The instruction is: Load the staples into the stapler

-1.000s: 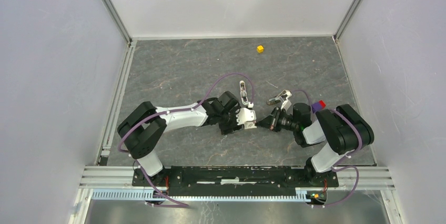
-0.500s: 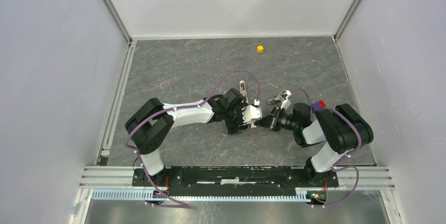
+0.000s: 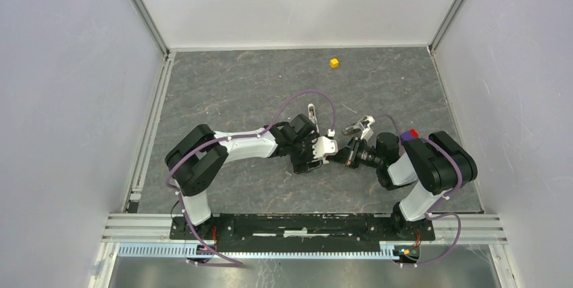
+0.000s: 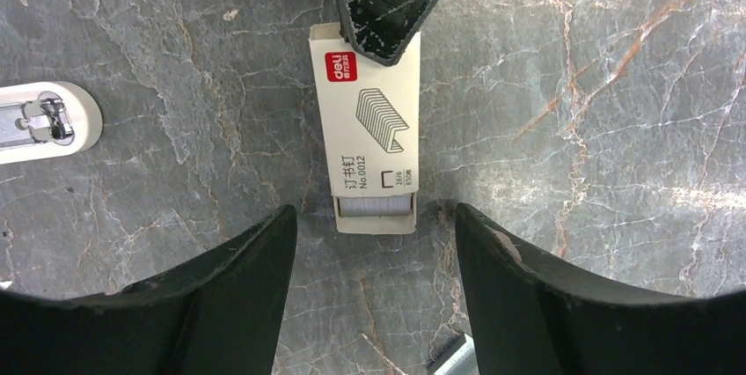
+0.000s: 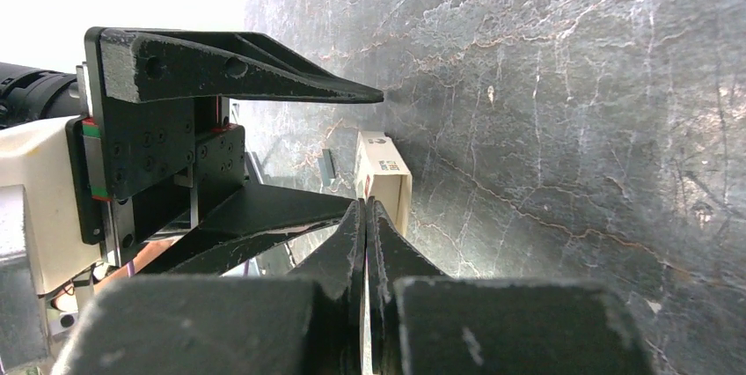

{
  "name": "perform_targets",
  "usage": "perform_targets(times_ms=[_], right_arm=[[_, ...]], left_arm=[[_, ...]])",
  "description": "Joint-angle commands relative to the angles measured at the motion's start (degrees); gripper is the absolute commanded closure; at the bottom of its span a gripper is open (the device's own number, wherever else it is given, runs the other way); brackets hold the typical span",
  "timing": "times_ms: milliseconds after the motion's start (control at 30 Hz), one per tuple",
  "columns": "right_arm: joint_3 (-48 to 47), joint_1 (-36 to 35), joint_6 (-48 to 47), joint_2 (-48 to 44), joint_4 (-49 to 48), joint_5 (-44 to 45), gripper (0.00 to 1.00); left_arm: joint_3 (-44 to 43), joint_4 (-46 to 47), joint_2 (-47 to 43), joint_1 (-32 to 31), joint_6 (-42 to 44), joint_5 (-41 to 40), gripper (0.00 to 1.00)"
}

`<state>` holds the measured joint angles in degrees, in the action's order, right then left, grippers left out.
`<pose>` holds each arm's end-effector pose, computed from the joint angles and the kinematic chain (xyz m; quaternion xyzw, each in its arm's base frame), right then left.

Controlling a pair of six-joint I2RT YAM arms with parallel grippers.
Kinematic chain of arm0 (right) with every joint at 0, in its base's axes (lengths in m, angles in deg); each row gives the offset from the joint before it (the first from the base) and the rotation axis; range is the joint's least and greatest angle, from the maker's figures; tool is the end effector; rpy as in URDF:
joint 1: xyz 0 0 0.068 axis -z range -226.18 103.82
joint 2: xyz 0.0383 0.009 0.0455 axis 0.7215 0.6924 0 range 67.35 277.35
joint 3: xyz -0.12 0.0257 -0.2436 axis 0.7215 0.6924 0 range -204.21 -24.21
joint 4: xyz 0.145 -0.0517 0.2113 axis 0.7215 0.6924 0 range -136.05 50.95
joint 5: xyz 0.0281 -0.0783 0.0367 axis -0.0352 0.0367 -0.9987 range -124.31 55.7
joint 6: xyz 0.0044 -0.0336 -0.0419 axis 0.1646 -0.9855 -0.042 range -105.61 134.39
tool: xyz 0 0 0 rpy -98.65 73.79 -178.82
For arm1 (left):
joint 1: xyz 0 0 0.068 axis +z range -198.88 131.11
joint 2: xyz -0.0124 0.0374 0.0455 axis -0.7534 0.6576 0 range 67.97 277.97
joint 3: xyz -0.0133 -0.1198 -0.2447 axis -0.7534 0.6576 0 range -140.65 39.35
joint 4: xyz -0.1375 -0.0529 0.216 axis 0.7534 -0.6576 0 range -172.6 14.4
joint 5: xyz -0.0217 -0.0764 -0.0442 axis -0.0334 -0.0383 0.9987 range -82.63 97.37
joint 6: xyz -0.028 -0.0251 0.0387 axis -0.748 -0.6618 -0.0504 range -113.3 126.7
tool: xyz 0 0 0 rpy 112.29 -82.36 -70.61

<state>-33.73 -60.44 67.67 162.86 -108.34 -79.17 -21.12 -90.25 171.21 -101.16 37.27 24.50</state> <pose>0.2005 0.0768 0.0962 0.0618 0.7991 0.5466 0.2426 0.2116 -0.2905 0.1571 0.6593 0.6841 -0.1926 0.2455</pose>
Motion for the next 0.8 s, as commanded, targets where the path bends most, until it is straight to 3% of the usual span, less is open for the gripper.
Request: perform_targets(times_ms=[0, 300, 767], right_arm=[[0.4, -0.4, 0.1, 0.3, -3.5, -0.7, 1.00], [0.6, -0.4, 0.1, 0.6, -4.0, -0.9, 1.00], [1.0, -0.3, 0.2, 1.4, -5.1, -1.2, 1.00]], left_arm=[[-2.2, 0.9, 1.0, -0.4, 2.7, 1.3, 0.28], [-1.5, 0.9, 1.2, -0.4, 2.9, 1.1, 0.30], [-0.8, 1.5, 0.3, -0.4, 2.3, -0.2, 0.46]])
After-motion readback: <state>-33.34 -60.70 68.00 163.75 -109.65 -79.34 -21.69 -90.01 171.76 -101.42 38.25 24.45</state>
